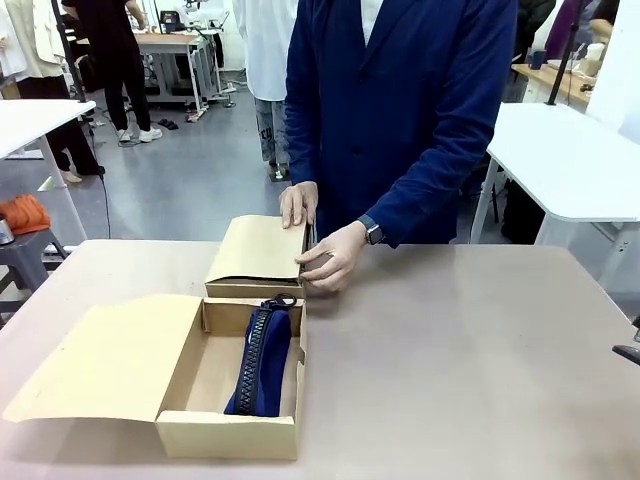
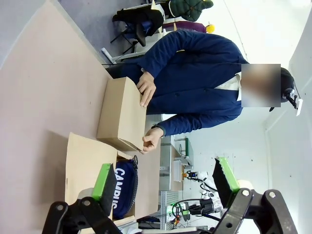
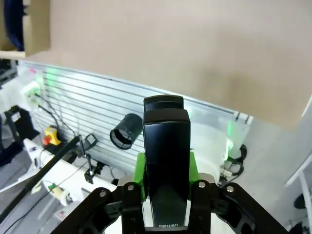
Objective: Place items inside the box.
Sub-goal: Pick up a Pencil pouch or Stapler and place it inside the Mailer Box closest to the robot.
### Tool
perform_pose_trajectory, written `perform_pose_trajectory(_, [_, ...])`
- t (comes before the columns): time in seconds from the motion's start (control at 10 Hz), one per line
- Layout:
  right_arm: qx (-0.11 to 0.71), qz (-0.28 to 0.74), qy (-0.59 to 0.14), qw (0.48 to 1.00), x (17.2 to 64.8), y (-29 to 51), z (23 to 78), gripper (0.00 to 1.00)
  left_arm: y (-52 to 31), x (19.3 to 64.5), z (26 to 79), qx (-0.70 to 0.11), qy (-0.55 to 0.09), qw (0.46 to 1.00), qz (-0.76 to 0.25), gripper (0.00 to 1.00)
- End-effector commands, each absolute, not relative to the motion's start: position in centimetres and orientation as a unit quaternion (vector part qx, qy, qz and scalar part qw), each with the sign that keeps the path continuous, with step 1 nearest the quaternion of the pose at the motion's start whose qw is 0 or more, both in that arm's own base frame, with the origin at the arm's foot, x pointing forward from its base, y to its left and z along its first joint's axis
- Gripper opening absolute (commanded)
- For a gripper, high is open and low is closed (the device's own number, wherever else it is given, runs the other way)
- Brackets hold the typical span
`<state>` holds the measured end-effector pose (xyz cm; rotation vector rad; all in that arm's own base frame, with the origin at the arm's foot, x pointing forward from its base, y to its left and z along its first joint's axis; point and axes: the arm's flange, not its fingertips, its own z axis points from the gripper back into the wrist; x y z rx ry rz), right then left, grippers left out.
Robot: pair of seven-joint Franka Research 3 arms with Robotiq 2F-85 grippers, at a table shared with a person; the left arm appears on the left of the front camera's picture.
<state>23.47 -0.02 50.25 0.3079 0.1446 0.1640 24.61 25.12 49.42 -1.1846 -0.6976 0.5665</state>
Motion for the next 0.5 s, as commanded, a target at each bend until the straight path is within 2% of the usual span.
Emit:
perform_pose_trajectory(0.0, [0.166,0.125,0.076,0.975,23.99,0.82,50.07,0.37,25.05,24.64,49.46,-0.545,-0.326,0.731,0.25,1.0])
perform_pose_trajectory(0.4, [0.156,0.111,0.078,0.978,23.68,0.83,49.95,0.37,25.05,24.64,49.46,-0.545,-0.326,0.731,0.25,1.0])
